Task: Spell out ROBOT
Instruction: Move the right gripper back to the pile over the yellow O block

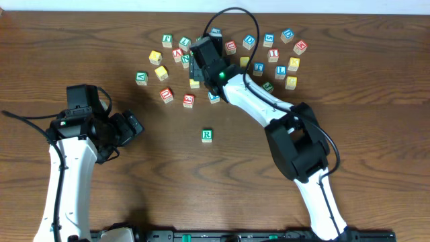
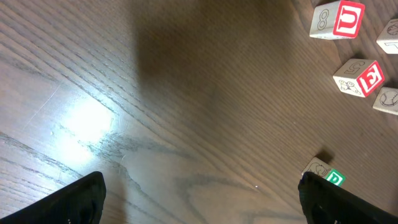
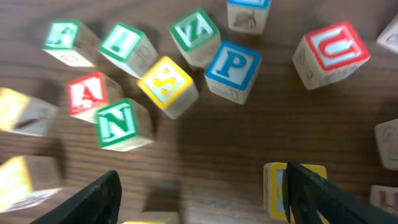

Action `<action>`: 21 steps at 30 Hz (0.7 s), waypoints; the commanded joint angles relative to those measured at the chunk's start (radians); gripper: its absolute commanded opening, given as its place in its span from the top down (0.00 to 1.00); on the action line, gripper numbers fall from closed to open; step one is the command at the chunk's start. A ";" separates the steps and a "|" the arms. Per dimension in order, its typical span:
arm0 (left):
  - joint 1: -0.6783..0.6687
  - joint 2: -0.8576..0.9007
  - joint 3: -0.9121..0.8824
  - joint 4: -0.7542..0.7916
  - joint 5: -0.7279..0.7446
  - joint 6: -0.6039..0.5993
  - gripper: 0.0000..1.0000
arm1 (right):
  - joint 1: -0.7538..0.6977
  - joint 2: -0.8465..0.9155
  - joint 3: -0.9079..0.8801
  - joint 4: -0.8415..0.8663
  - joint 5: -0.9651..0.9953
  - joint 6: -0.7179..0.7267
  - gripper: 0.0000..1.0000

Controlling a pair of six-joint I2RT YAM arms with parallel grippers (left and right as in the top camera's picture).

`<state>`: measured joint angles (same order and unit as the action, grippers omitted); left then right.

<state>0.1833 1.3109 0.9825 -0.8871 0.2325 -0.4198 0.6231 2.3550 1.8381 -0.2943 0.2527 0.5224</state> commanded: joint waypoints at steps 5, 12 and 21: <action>0.003 -0.007 0.016 -0.001 -0.010 -0.005 0.03 | 0.009 0.037 -0.001 0.006 0.124 -0.004 0.21; 0.003 -0.007 0.016 -0.001 -0.010 -0.005 0.03 | 0.008 0.054 -0.001 -0.009 0.124 -0.004 0.21; 0.003 -0.007 0.016 0.003 -0.010 -0.005 0.02 | 0.005 0.054 -0.001 -0.047 0.190 0.004 0.22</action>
<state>0.1833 1.3109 0.9825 -0.8852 0.2325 -0.4198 0.6231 2.3837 1.8378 -0.3302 0.3950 0.5220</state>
